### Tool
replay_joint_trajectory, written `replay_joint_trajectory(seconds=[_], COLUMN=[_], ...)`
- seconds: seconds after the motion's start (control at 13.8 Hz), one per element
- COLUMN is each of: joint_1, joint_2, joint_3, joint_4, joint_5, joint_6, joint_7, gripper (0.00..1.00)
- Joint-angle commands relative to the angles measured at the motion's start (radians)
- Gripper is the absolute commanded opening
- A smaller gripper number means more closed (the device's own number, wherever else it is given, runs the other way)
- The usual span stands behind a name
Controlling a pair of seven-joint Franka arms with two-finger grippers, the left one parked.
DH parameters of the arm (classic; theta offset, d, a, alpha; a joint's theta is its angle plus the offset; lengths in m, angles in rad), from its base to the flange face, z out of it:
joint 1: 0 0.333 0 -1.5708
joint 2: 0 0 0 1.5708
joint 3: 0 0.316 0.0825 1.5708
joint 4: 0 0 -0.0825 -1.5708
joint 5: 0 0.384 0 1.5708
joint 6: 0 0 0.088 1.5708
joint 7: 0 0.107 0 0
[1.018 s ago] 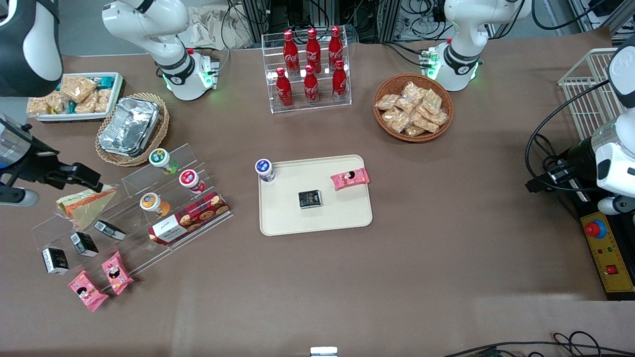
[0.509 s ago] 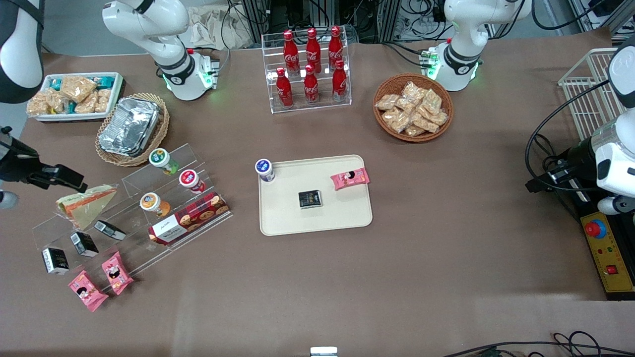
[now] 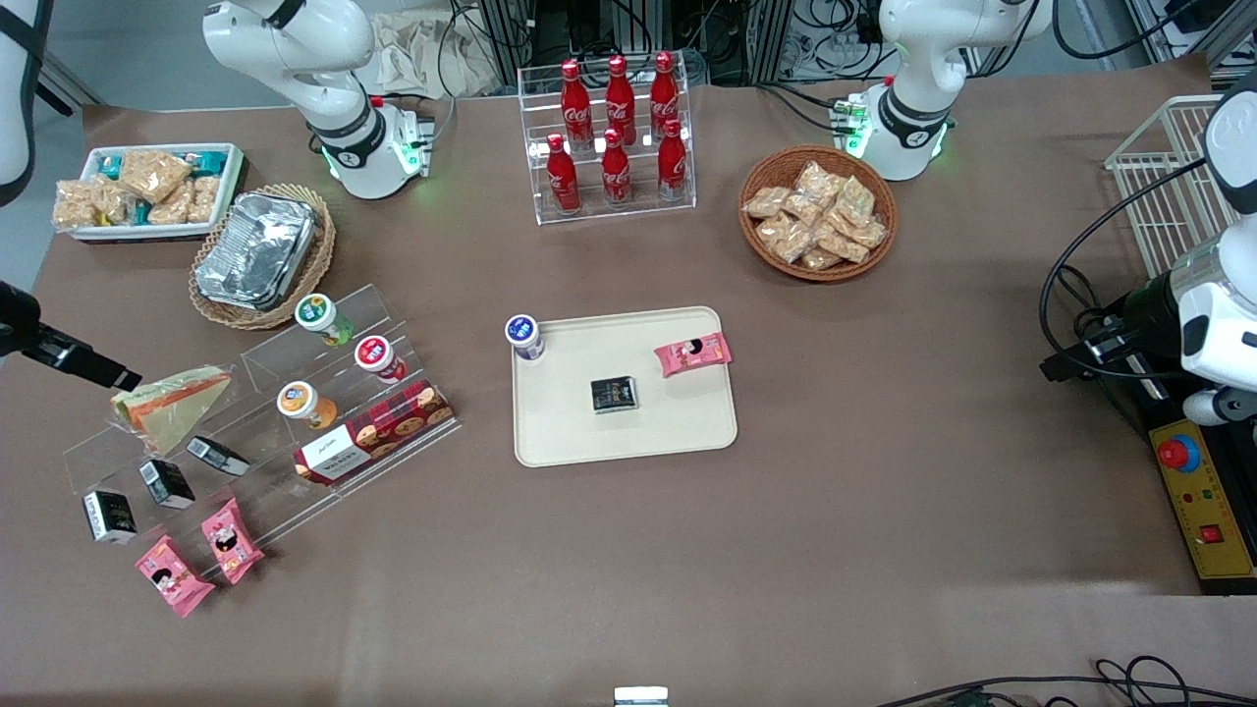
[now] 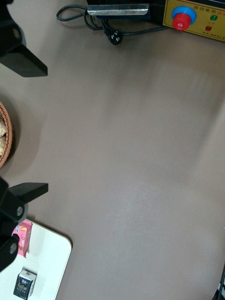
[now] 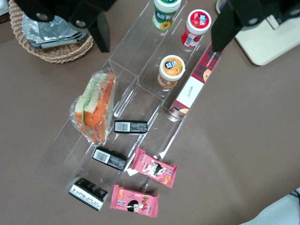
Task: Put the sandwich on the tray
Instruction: 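Lower the open right gripper around the wrapped triangular sandwich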
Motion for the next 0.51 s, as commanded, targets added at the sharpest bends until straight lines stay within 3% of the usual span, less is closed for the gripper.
replay_joint_trajectory(seconds=[0.0, 0.22, 0.44], joint_1=[-0.017, -0.029, -0.073], joint_2=[0.004, 0.017, 0.052], joint_3=[0.003, 0.001, 0.001], joint_4=[0.012, 0.018, 0.02], joint_5=[0.023, 0.021, 0.021], joint_6=[-0.02, -0.015, -0.003], joint_7=[0.1, 0.225, 0.237], gripper=[0.96, 0.96, 0.96])
